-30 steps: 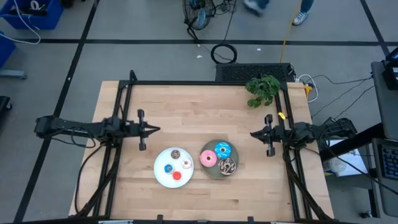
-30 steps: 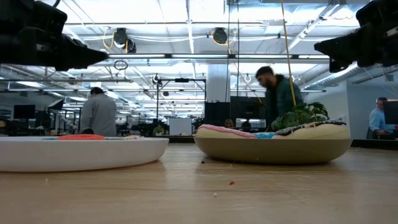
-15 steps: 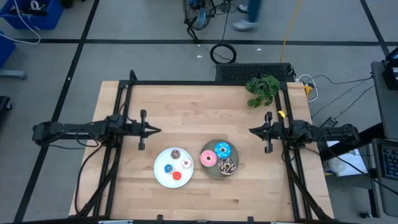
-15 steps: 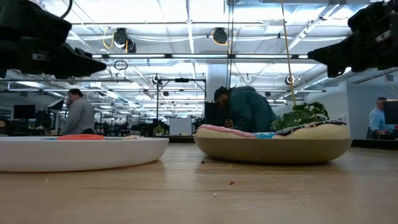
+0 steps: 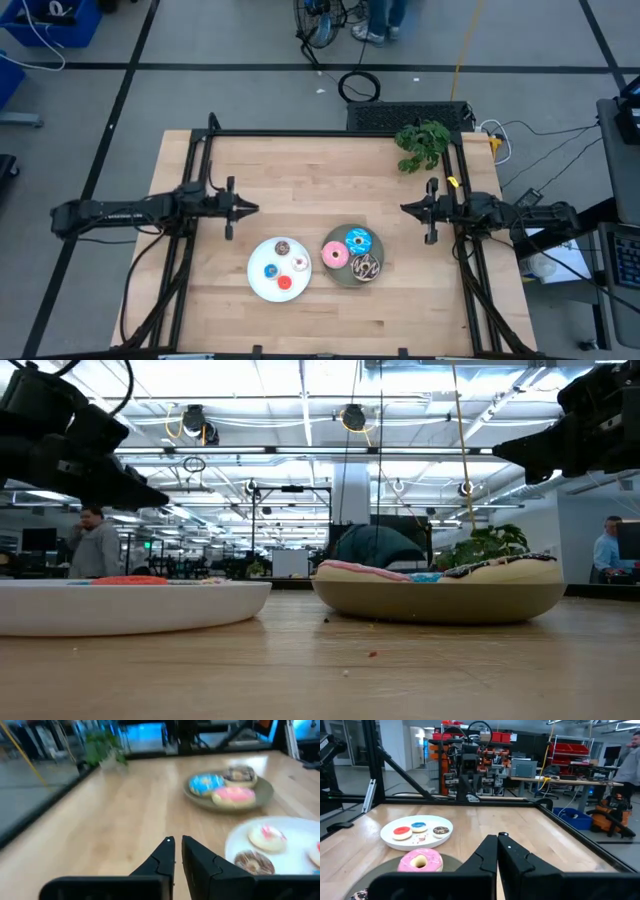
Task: Pick & Place donuts
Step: Return to Home Position
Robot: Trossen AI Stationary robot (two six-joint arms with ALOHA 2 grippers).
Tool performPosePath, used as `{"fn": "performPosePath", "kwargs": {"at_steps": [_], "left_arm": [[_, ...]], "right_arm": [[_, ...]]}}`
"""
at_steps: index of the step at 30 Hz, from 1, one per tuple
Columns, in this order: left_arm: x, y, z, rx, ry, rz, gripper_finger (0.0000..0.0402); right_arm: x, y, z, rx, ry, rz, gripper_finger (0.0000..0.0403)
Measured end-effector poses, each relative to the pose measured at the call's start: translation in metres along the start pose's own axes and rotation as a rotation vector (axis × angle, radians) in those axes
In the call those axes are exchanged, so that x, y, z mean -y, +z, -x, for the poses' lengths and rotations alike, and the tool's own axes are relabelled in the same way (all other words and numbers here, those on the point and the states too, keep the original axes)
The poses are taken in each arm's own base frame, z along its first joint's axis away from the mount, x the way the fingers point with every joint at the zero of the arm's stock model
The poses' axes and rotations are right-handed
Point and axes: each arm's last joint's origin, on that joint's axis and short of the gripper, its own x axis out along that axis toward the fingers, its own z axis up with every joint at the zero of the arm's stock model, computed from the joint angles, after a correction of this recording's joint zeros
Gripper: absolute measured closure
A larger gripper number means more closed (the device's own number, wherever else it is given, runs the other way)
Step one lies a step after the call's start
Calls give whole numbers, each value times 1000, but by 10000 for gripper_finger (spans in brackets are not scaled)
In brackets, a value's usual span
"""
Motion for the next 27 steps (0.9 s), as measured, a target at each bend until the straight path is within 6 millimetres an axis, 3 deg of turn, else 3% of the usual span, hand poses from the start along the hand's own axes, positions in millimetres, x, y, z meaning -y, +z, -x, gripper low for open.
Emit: {"fn": "performPosePath", "kwargs": {"at_steps": [27], "left_arm": [[1,1,-1,12,-8,40,350]], "right_arm": [[0,0,0,3,-1,2,403]]}}
